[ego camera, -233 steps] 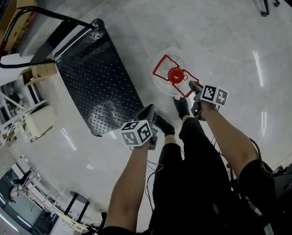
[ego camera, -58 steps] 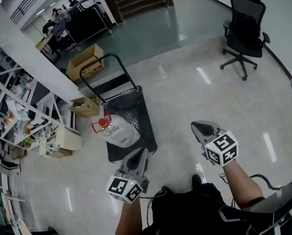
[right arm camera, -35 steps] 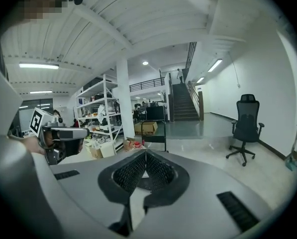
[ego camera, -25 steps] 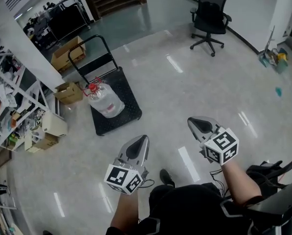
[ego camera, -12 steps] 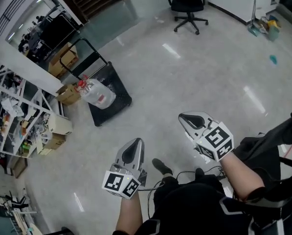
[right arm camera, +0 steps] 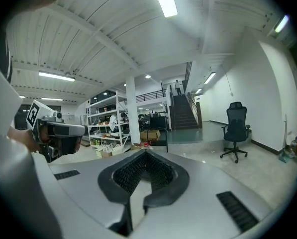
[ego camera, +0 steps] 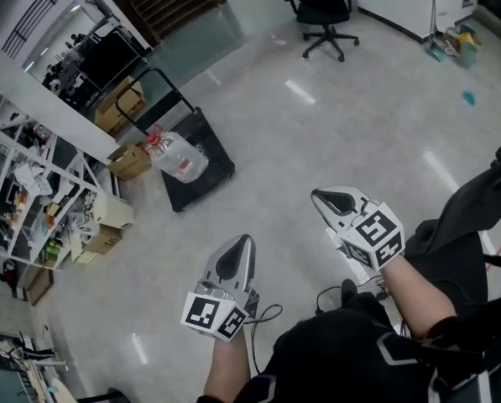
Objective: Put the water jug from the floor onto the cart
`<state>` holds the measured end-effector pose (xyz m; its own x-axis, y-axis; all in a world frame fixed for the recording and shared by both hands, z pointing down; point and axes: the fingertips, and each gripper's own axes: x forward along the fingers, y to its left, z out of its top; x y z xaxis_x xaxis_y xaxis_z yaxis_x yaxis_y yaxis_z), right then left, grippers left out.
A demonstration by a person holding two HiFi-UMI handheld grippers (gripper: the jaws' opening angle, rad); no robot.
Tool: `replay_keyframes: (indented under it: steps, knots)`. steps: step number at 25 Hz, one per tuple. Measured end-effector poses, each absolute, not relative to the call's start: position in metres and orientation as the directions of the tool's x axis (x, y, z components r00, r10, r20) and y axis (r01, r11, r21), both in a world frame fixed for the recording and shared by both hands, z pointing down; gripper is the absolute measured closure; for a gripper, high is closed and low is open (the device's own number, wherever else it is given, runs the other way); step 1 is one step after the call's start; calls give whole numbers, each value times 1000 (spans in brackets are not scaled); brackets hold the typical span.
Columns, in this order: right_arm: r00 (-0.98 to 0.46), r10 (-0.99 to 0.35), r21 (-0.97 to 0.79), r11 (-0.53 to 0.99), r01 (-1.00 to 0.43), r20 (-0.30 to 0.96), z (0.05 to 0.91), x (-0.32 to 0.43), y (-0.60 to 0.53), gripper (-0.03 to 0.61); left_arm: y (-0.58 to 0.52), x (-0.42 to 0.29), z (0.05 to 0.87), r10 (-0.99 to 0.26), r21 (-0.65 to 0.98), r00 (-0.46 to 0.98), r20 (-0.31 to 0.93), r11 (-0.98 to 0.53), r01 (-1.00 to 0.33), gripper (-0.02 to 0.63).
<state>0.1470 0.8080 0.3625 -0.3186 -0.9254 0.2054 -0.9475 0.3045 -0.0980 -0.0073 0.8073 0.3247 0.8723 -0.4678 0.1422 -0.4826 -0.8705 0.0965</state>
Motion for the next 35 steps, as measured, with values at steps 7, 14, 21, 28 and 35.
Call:
replay_keyframes:
  steps: [7, 14, 21, 28, 35]
  knots:
    - [-264, -943, -103, 247, -963, 203, 359, 65, 849, 577, 845, -107, 332, -450, 95, 886, 112, -882, -461, 621]
    - [-251, -945, -69, 242, -968, 210, 346, 9, 886, 577, 870, -165, 334, -455, 128, 887, 83, -877, -463, 621]
    - [-295, -937, -72, 287, -955, 187, 325, -13, 892, 577, 886, -183, 310, -494, 113, 867, 59, -860, -497, 621]
    - [-320, -932, -65, 313, -948, 172, 318, 6, 910, 577, 906, -165, 299, -513, 86, 857, 47, -853, -515, 621]
    - [-330, -929, -59, 325, -944, 166, 313, 24, 923, 577, 920, -149, 298, -531, 93, 845, 58, -840, -534, 621]
